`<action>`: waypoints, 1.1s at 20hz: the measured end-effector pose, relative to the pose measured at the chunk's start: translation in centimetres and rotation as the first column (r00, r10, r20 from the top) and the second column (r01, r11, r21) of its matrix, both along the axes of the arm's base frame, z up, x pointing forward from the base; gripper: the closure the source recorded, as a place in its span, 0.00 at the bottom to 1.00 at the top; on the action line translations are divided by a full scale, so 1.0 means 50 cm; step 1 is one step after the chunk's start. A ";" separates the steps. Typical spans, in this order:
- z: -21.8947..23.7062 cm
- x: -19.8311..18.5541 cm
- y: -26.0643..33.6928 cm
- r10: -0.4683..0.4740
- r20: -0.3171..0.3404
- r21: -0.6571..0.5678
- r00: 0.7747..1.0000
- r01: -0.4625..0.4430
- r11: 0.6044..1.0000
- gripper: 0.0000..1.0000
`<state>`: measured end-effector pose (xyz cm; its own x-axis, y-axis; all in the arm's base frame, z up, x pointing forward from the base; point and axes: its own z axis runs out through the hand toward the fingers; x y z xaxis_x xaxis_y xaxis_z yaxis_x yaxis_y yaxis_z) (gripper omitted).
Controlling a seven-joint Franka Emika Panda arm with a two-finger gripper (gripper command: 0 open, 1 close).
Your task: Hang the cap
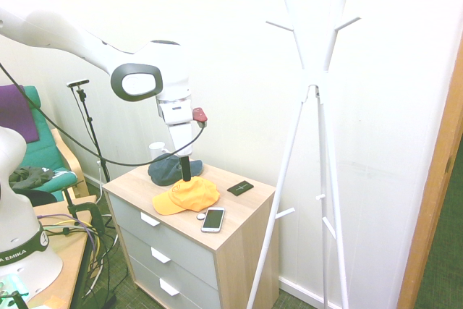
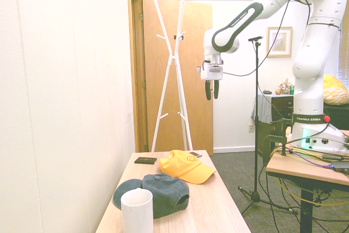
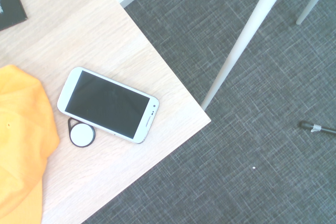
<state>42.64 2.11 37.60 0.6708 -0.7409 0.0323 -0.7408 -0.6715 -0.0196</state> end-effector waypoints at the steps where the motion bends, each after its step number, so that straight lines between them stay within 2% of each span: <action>1: -0.001 0.000 0.000 0.000 -0.001 0.000 1.000 0.000 1.000 0.00; 5: -0.015 0.014 0.027 0.014 0.010 -0.005 1.000 -0.014 1.000 0.00; 9: -0.054 0.067 0.127 0.055 0.014 0.000 0.998 -0.055 0.999 0.00; 16: -0.127 0.168 0.260 0.102 -0.022 0.009 0.995 -0.102 0.995 0.00; 22: -0.214 0.216 0.387 0.129 -0.059 -0.001 0.990 -0.129 0.992 0.00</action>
<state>53.45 21.46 26.91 0.7615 -0.6482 -0.0069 -0.6479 -0.7614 0.0245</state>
